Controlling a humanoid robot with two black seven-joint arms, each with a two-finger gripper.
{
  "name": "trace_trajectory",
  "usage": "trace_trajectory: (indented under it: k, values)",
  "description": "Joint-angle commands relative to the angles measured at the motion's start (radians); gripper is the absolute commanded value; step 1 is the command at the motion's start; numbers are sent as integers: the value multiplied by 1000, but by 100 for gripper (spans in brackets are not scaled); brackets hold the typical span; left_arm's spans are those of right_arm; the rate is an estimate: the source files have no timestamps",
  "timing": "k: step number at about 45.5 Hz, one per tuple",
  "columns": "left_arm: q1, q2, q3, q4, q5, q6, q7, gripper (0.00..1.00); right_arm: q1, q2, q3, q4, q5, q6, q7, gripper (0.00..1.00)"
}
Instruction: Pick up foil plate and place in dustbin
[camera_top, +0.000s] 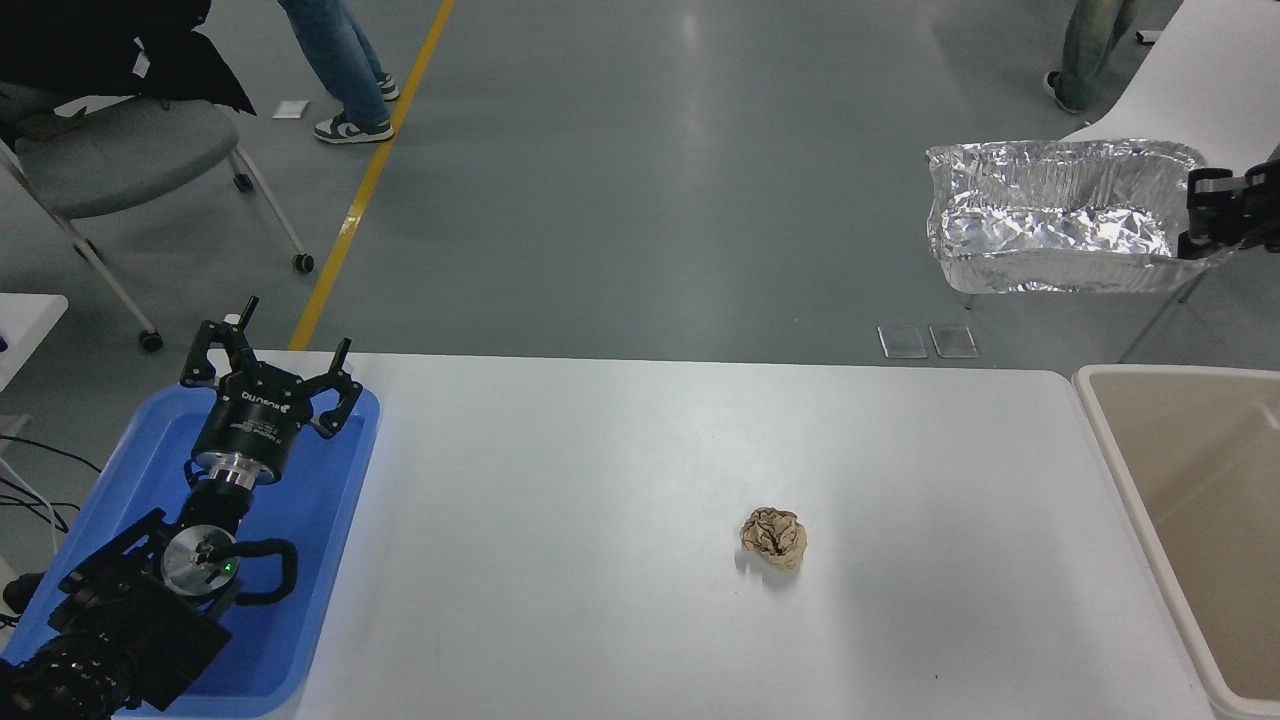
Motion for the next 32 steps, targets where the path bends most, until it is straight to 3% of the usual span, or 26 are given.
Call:
trace_trajectory:
  k: [1, 13, 25, 32]
  values:
    - [0, 0, 0, 0, 0, 0, 0, 100, -118, -70, 15, -69, 3, -56, 0, 0]
    - [0, 0, 0, 0, 0, 0, 1, 100, -370, -113, 95, -258, 29, -193, -5, 0]
    - [0, 0, 0, 0, 0, 0, 1, 100, -755, -113, 206, -463, 244, -371, -11, 0]
    - [0, 0, 0, 0, 0, 0, 0, 100, -911, -107, 247, -545, 286, -463, -11, 0]
